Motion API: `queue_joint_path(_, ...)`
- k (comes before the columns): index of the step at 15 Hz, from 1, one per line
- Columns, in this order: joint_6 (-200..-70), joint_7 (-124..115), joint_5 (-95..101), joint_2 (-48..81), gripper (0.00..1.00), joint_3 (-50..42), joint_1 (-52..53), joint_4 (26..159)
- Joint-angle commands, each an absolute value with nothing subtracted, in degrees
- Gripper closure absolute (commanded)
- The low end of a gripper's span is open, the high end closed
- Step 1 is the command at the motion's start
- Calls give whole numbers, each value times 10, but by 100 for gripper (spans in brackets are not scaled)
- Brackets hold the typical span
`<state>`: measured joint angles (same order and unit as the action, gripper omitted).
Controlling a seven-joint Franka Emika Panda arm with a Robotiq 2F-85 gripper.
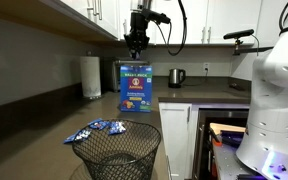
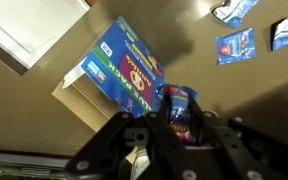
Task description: Place a small package in the box
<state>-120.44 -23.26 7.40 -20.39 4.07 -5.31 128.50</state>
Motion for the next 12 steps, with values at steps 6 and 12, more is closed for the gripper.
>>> queue_joint_path(6,-1194,-285,89,-178,92,24,-79,1260)
queue_joint_path(12,-1199,-313,91,-181,93,12,-95,1263)
